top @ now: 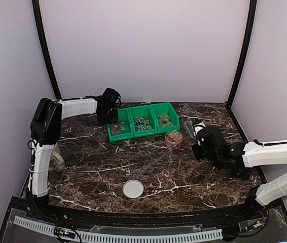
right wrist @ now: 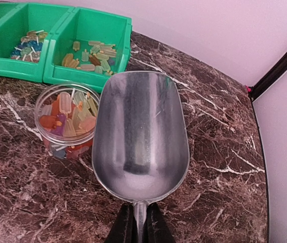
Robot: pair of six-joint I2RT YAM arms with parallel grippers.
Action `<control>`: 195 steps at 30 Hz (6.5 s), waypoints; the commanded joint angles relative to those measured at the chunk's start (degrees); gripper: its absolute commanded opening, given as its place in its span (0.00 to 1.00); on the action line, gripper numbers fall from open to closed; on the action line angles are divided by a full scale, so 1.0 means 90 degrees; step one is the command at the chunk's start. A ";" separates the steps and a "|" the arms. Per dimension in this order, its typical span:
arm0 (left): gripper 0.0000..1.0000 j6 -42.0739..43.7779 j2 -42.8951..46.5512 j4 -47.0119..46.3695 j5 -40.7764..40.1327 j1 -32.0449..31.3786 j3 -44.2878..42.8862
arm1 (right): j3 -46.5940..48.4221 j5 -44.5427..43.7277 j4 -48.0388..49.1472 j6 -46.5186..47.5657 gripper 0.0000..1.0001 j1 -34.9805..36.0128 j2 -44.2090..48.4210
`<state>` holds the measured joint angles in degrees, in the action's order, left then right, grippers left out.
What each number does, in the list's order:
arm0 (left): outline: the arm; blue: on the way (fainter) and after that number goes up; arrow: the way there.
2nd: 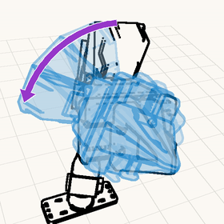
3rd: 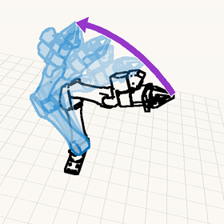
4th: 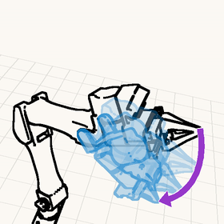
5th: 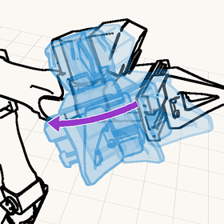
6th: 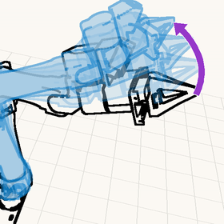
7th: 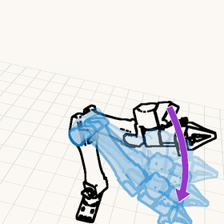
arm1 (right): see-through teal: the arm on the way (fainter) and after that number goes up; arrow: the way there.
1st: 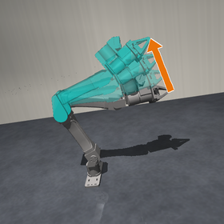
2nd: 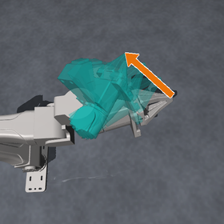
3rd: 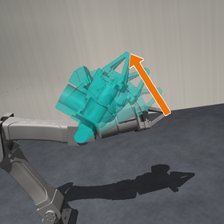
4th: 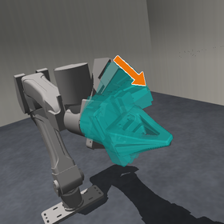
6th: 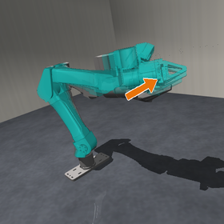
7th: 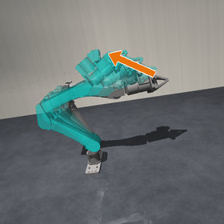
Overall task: Pack the candies
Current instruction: Put down the spatula at the corner of the board, then move the packed packing bottle to the center of the board, then pick up the box lid from the center of the board.
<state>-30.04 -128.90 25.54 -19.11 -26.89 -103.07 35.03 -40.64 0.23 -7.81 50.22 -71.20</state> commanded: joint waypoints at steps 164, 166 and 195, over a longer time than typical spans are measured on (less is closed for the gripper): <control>0.99 0.2784 0.5685 -0.2073 0.4695 -0.0045 0.5203 | 0.3098 0.5264 -0.0624 -0.0467 0.98 -0.1448 -0.2358; 0.99 0.3126 0.5566 -0.1902 0.4834 -0.0274 0.5119 | 0.2870 0.5190 -0.0580 -0.0429 0.99 -0.1572 -0.2049; 0.69 0.5807 0.4382 0.0183 0.3750 -0.4159 0.4943 | 0.1304 0.5119 -0.0210 -0.0288 0.98 -0.2215 -0.0448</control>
<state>18.33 -86.30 22.94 17.37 -61.36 -59.09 47.31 4.25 -4.29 -10.52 30.61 -75.92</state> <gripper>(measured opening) 0.709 0.982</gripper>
